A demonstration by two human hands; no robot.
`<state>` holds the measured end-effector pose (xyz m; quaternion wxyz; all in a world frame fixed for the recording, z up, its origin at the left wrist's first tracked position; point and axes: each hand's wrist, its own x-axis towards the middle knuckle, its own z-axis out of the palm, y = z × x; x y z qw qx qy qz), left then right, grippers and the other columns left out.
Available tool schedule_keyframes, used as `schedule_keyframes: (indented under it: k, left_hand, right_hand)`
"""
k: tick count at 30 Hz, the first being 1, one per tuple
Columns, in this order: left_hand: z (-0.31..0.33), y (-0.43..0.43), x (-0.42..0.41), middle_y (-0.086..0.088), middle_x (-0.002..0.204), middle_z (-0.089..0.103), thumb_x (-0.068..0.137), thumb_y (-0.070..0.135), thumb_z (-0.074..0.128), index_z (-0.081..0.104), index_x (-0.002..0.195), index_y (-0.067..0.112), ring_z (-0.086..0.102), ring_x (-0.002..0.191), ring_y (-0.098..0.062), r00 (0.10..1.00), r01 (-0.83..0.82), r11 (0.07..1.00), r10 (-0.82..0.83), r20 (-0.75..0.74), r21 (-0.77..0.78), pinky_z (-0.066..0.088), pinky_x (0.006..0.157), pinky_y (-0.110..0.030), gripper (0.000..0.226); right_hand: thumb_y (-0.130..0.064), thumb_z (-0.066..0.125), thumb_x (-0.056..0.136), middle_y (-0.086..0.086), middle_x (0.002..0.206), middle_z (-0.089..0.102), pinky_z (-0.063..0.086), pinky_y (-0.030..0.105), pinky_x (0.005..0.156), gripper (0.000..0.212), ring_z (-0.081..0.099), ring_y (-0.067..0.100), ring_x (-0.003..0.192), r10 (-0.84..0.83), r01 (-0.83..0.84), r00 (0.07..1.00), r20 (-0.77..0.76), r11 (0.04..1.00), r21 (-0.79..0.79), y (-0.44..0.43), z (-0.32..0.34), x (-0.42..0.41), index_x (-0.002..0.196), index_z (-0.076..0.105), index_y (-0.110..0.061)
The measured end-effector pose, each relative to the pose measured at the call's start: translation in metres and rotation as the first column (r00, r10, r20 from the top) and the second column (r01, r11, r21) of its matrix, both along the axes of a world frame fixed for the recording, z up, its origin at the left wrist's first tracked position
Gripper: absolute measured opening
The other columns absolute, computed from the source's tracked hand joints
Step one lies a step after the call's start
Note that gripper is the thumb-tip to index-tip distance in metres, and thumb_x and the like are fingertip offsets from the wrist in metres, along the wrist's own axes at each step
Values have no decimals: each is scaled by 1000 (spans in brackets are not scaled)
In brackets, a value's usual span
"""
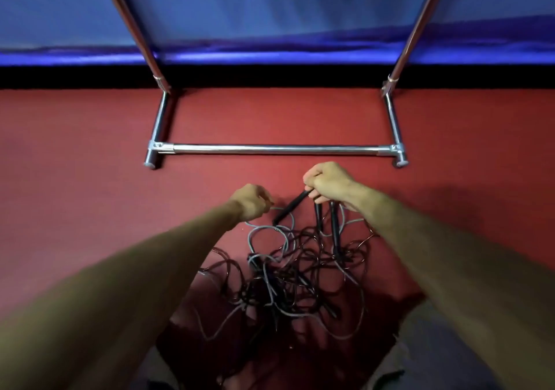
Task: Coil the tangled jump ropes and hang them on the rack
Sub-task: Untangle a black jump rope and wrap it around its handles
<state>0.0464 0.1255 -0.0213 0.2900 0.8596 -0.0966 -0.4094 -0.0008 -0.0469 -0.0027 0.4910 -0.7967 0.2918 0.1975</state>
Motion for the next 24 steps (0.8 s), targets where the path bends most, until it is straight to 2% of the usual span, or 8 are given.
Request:
schedule_keyframes:
  k: [3,6,8,11,14,18,21,24]
  left_hand:
    - [-35,-16,5,-15,102,69,89,7,55,68,98,9,64,97,-31,999,3,998,-5,31,63,48,80,-31,16]
    - [-64,-33,3,-8,100,65,90,19,61,67,110,10,61,92,-27,997,45,990,-53,58,131,42,69,-26,22]
    - [-83,-41,-2,-9,107,64,87,25,66,63,113,12,59,90,-27,991,76,980,-95,97,184,42,70,-28,29]
    - [-97,-48,-10,-14,122,54,85,19,65,55,124,12,56,109,-36,973,86,970,-131,191,227,45,87,-39,41]
    - [-94,-50,-10,-15,120,57,87,14,57,54,132,22,57,110,-38,955,141,963,-194,225,231,45,86,-39,46]
    - [-57,-47,2,-7,93,65,84,16,70,66,105,13,59,87,-24,981,-37,995,18,192,94,41,71,-26,22]
    - [-15,-42,15,-5,82,65,80,18,76,62,84,14,54,74,-19,966,-196,975,210,153,-104,39,63,-23,15]
    - [44,-38,20,-11,80,66,83,8,73,55,69,13,54,66,-18,927,-331,878,371,53,-346,46,58,-20,23]
  right_hand:
    - [-1,46,90,19,98,70,56,42,86,24,69,31,91,40,-42,995,-89,999,-22,-1,-38,7,98,68,3]
    - [-6,47,89,20,96,71,56,45,85,25,69,32,91,38,-44,992,-118,997,-55,-2,-68,7,97,70,0]
    - [-8,48,89,18,99,70,54,46,88,25,66,34,97,49,-60,991,-125,994,-88,-3,-83,6,99,70,-2]
    - [-9,47,90,15,102,67,50,48,93,26,62,34,104,82,-92,989,-125,993,-75,-4,-91,3,104,68,-2]
    - [-2,45,89,23,108,67,50,51,91,27,62,38,105,57,-63,992,-109,997,-53,-4,-85,2,104,66,5]
    - [-2,42,94,16,115,65,53,40,93,25,64,29,107,-19,28,993,-113,997,78,-3,-55,2,107,63,1]
    - [-11,38,100,16,119,64,52,37,94,24,63,28,108,2,5,998,-61,994,114,3,-16,3,108,60,-5]
    - [-22,29,105,17,127,60,51,13,70,38,59,32,114,20,-23,999,27,993,113,13,30,2,123,54,1]
